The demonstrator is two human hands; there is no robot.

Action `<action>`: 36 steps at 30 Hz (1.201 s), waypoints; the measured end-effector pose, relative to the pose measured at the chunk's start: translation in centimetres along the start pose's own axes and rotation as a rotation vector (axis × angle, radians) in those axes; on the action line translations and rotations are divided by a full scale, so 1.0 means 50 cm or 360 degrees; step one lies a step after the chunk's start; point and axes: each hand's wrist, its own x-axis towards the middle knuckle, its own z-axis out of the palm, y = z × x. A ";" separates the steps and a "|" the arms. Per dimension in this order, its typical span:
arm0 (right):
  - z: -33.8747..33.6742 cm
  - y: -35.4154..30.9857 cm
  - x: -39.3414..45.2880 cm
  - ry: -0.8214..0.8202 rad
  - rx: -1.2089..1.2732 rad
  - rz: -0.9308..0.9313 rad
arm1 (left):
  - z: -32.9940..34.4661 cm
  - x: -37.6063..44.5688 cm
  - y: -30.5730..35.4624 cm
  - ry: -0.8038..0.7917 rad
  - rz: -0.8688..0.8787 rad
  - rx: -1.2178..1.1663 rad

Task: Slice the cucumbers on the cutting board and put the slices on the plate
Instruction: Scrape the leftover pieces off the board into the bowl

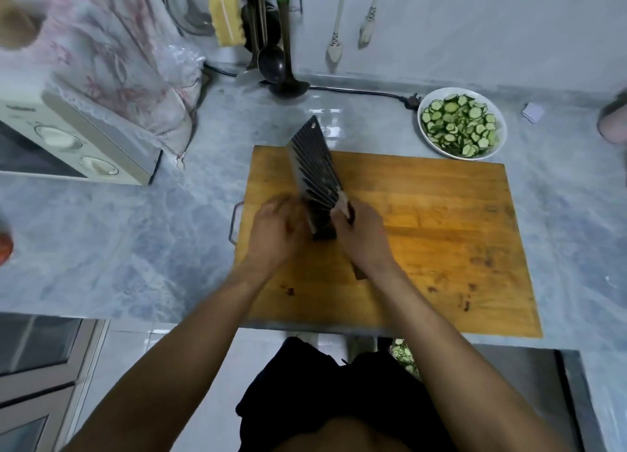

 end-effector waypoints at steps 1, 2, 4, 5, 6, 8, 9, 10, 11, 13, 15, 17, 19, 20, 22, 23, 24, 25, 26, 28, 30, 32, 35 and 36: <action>-0.024 0.007 -0.004 0.0045 -0.0006 0.0001 | 0.015 0.006 0.013 -0.0068 0.0074 0.0091; -0.044 0.016 -0.007 0.0089 -0.0018 0.0012 | 0.030 0.012 0.025 -0.0136 0.0083 0.0176; -0.078 0.034 -0.011 0.0172 -0.0062 0.0066 | 0.050 0.028 0.045 -0.0329 -0.0023 0.0288; -0.090 0.045 -0.013 0.0210 -0.0066 0.0103 | 0.058 0.036 0.048 -0.0428 -0.0055 0.0344; -0.098 0.056 -0.016 0.0245 -0.0058 0.0140 | 0.064 0.042 0.048 -0.0504 -0.0044 0.0412; -0.110 0.072 -0.021 0.0289 -0.0047 0.0192 | 0.076 0.043 0.047 -0.0592 0.0022 0.0526; -0.113 0.080 -0.023 0.0298 -0.0045 0.0205 | 0.082 0.041 0.045 -0.0591 0.0053 0.0554; -0.115 0.087 -0.026 0.0302 -0.0039 0.0214 | 0.087 0.039 0.044 -0.0565 0.0085 0.0567; -0.117 0.091 -0.029 0.0295 -0.0029 0.0219 | 0.093 0.037 0.044 -0.0526 0.0114 0.0565; -0.119 0.097 -0.035 0.0264 -0.0007 0.0226 | 0.103 0.035 0.045 -0.0472 0.0145 0.0530; -0.121 0.099 -0.041 0.0225 -0.0015 0.0238 | 0.106 0.036 0.054 -0.0418 0.0148 0.0489; -0.122 0.097 -0.048 0.0193 -0.0020 0.0229 | 0.103 0.037 0.065 -0.0375 0.0153 0.0509; -0.121 0.100 -0.057 0.0149 -0.0012 0.0215 | 0.094 0.043 0.068 -0.0376 0.0155 0.0569; -0.121 0.103 -0.060 0.0126 -0.0006 0.0217 | 0.087 0.049 0.066 -0.0378 0.0188 0.0619; -0.122 0.112 -0.068 0.0089 0.0011 0.0221 | 0.072 0.060 0.055 -0.0374 0.0293 0.0671; -0.122 0.117 -0.072 0.0076 0.0018 0.0222 | 0.064 0.062 0.047 -0.0371 0.0312 0.0648; -0.122 0.121 -0.074 0.0068 0.0019 0.0218 | 0.055 0.063 0.039 -0.0355 0.0299 0.0608; -0.122 0.122 -0.078 0.0057 0.0014 0.0210 | 0.047 0.062 0.032 -0.0328 0.0250 0.0561; -0.121 0.123 -0.081 0.0043 0.0010 0.0200 | 0.040 0.057 0.025 -0.0287 0.0168 0.0481; -0.112 0.122 -0.083 -0.0002 0.0028 0.0193 | 0.026 0.039 0.022 -0.0146 -0.0072 0.0145; -0.096 0.115 -0.077 -0.0042 0.0060 0.0188 | 0.010 0.014 0.030 0.0037 -0.0384 -0.0292; -0.074 0.102 -0.065 -0.0072 0.0067 0.0127 | -0.006 -0.008 0.034 0.0156 -0.0673 -0.0552; -0.034 0.069 -0.045 -0.0111 0.0079 0.0107 | -0.026 -0.037 0.023 0.0252 -0.0944 -0.0716; -0.019 0.058 -0.038 -0.0124 0.0078 0.0100 | -0.031 -0.045 0.014 0.0296 -0.0988 -0.0769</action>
